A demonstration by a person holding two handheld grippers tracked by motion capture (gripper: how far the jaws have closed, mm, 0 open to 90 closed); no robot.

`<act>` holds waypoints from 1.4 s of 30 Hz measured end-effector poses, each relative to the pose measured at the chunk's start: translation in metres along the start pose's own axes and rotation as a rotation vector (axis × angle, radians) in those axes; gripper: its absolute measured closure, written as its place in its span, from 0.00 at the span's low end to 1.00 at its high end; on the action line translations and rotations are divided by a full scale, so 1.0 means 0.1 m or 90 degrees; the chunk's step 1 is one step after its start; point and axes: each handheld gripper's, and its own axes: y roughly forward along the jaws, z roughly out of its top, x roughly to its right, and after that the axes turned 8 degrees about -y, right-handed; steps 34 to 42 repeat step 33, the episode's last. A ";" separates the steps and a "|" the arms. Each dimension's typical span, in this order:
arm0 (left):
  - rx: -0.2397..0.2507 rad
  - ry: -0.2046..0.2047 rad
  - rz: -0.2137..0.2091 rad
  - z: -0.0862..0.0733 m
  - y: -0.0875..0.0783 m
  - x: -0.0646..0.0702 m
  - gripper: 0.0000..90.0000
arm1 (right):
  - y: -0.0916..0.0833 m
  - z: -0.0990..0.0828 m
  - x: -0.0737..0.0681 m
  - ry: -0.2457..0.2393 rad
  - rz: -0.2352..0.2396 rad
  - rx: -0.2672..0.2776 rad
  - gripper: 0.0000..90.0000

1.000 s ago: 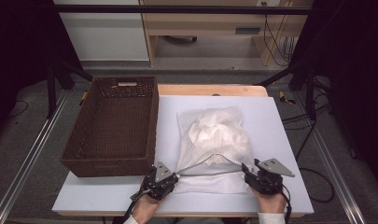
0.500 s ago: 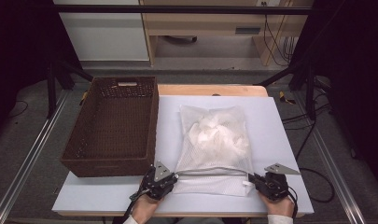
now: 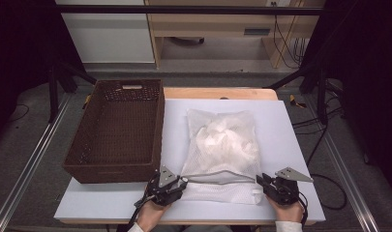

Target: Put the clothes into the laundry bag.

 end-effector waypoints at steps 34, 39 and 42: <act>0.031 0.066 -0.030 0.08 -0.44 -0.05 0.32 | -0.31 0.17 0.15 -0.002 -0.076 0.137 0.20; 0.031 0.066 -0.030 0.08 -0.44 -0.05 0.32 | -0.31 0.17 0.15 -0.002 -0.076 0.137 0.20; 0.031 0.066 -0.030 0.08 -0.44 -0.05 0.32 | -0.31 0.17 0.15 -0.002 -0.076 0.137 0.20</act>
